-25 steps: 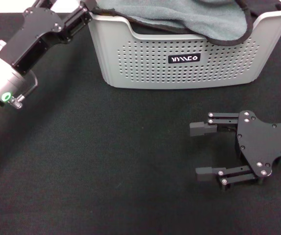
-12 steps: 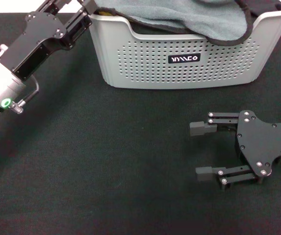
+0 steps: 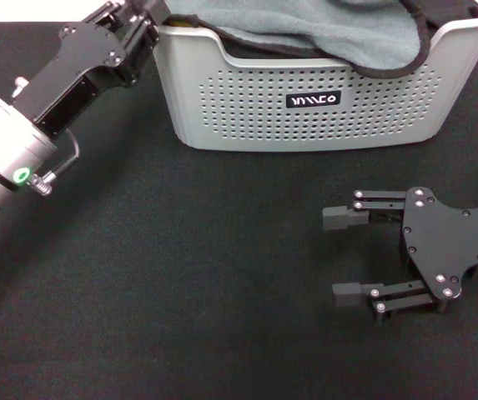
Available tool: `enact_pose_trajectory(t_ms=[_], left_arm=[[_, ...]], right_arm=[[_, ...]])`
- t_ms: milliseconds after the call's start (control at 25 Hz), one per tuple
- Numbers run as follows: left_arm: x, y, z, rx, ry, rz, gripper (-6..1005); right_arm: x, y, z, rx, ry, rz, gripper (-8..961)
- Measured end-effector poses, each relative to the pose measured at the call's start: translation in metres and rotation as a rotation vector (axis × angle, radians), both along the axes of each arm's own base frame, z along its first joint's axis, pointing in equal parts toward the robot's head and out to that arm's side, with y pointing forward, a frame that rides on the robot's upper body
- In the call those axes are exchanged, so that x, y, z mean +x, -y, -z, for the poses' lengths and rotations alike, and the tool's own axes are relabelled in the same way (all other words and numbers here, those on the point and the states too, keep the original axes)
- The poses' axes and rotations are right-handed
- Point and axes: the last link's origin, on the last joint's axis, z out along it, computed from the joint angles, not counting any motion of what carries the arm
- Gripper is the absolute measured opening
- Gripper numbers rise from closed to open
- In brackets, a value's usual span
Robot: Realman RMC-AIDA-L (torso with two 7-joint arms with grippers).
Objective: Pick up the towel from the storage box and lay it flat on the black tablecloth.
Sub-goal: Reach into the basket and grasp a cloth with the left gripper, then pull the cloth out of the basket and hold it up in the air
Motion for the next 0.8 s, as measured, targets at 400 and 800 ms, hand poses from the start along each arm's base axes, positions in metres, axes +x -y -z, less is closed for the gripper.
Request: enact_pose_trajectory(t_ms=[400, 800], left_arm=[[-0.008, 0.003, -0.006, 0.025, 0.14, -0.084, 130], [0.022, 0.044, -0.034, 0.004, 0.377, 0.256, 30]], right_arm=[[0.0, 0.001, 0.001, 0.002, -0.002, 0.003, 766], [0.004, -0.002, -0.003, 0.035, -0.032, 0.032, 765]])
